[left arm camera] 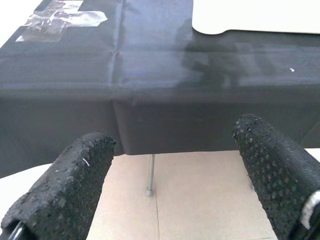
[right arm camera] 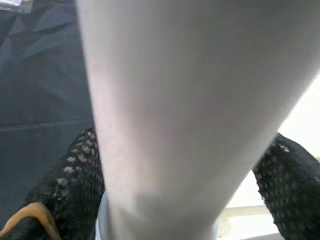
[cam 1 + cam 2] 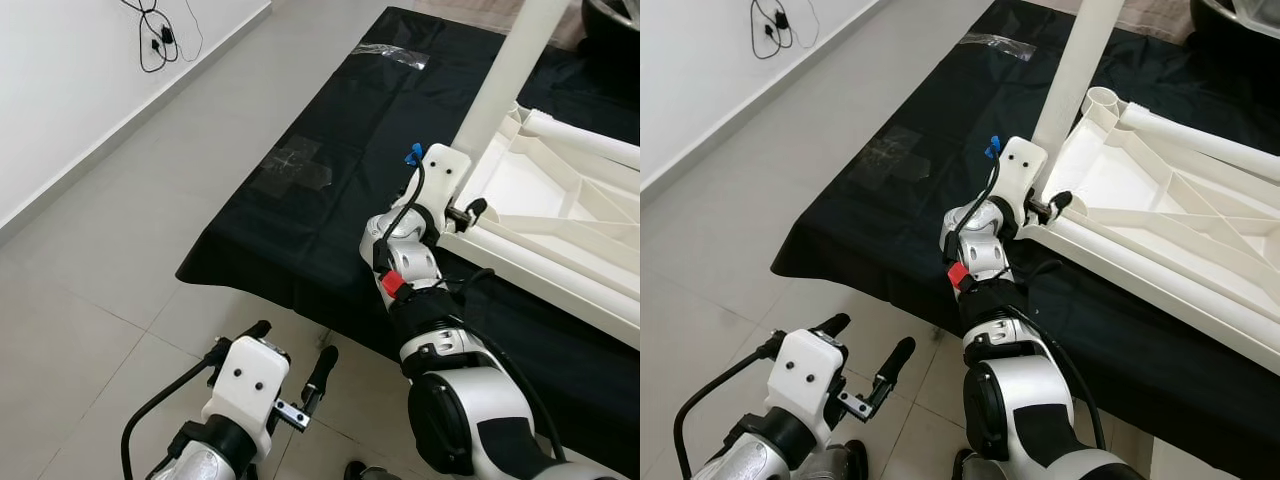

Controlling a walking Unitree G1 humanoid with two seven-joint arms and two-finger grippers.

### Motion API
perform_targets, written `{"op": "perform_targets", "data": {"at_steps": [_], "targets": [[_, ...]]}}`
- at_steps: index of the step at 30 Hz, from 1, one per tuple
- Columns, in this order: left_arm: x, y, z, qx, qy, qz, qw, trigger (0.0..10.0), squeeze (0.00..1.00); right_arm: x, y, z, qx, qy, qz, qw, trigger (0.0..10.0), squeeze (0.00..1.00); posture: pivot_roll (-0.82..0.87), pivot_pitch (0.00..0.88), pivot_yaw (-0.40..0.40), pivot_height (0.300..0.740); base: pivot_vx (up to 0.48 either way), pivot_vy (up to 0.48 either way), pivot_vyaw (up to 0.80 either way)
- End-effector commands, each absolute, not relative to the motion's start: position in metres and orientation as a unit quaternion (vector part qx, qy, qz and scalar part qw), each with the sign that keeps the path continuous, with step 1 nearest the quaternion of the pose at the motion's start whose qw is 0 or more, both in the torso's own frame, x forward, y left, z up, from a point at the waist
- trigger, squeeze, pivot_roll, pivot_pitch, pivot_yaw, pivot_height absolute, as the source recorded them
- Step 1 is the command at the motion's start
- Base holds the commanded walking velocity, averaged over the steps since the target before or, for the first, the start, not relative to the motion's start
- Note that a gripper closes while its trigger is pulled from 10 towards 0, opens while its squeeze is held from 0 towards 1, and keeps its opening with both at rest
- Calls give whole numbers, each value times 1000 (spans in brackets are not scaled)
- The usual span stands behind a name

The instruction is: Building children table

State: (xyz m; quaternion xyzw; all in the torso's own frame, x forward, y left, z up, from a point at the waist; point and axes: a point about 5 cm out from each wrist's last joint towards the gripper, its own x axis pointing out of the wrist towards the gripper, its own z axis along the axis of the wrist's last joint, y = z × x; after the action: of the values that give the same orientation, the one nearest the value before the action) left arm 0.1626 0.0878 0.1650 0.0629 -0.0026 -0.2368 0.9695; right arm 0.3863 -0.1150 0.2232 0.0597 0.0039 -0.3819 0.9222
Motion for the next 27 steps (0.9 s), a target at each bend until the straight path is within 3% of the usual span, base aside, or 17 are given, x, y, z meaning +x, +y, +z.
{"op": "perform_targets", "data": {"at_steps": [1, 4, 5, 6, 11, 12, 27], "targets": [[160, 87, 156, 68, 18, -241, 968, 10000, 0, 384, -120, 218, 64, 9, -394, 917, 10000, 0, 102, 239, -72, 740, 0, 0, 0], [160, 87, 156, 68, 18, -241, 968, 10000, 0, 384, -118, 218, 66, 6, -385, 921, 10000, 0, 102, 236, -71, 740, 0, 0, 0], [160, 87, 156, 69, 18, -242, 968, 10000, 0, 384, -117, 218, 66, 4, -383, 921, 10000, 796, 102, 236, -71, 740, 0, 0, 0], [160, 87, 156, 68, 18, -241, 968, 10000, 0, 384, -116, 218, 67, 2, -377, 924, 10000, 1000, 102, 236, -72, 740, 0, 0, 0], [160, 87, 155, 69, 19, -242, 968, 10000, 0, 383, -112, 219, 69, -6, -365, 928, 10000, 1000, 102, 234, -70, 740, 0, 0, 0], [160, 87, 155, 69, 19, -242, 968, 10000, 0, 382, -112, 219, 70, -5, -364, 929, 10000, 0, 101, 232, -69, 740, 0, 0, 0], [160, 86, 154, 67, 19, -243, 968, 10000, 0, 377, -96, 219, 114, -14, -269, 956, 10000, 0, 96, 233, -74, 740, 0, 0, 0]]}}
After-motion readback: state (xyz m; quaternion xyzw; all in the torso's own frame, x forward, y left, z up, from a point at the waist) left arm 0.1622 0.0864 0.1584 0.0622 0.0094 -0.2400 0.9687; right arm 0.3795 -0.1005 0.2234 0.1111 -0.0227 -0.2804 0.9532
